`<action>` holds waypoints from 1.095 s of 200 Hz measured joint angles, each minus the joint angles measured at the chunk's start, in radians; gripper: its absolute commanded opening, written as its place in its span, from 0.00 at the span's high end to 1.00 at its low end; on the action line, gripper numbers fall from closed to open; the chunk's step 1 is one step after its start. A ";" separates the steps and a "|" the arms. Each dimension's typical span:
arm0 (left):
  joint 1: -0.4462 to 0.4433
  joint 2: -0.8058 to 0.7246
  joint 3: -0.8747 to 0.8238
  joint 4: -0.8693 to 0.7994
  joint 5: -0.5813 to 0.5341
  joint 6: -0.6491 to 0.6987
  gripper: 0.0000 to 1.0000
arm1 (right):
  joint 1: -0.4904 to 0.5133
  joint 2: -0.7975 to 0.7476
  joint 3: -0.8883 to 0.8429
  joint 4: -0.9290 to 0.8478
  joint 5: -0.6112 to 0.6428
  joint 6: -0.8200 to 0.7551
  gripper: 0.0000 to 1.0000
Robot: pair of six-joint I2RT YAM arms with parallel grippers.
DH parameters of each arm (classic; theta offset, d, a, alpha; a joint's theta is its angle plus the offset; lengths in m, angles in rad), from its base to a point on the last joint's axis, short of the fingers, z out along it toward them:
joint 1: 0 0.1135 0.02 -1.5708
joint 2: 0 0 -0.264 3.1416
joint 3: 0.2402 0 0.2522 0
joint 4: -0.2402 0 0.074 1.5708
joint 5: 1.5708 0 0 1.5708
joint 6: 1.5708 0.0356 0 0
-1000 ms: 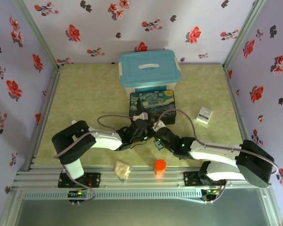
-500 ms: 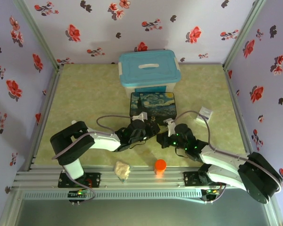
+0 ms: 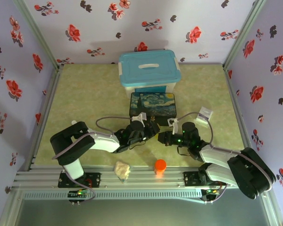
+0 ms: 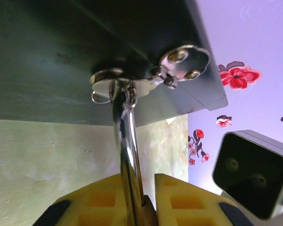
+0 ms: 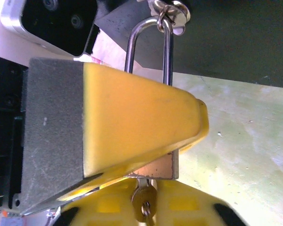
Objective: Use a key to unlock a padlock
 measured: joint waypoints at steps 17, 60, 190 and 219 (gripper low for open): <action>0.000 0.000 -0.017 0.003 -0.002 -0.001 0.97 | -0.029 0.000 -0.002 -0.003 -0.007 0.022 0.70; 0.000 0.000 -0.047 -0.019 -0.002 -0.004 0.97 | -0.034 -0.100 0.005 -0.170 0.076 0.001 0.73; 0.000 0.000 -0.007 -0.225 0.006 0.071 0.88 | 0.143 -0.180 0.232 -0.668 0.614 -0.184 0.57; 0.000 0.000 0.041 -0.334 0.004 0.134 0.82 | 0.143 -0.135 0.283 -0.695 0.680 -0.188 0.58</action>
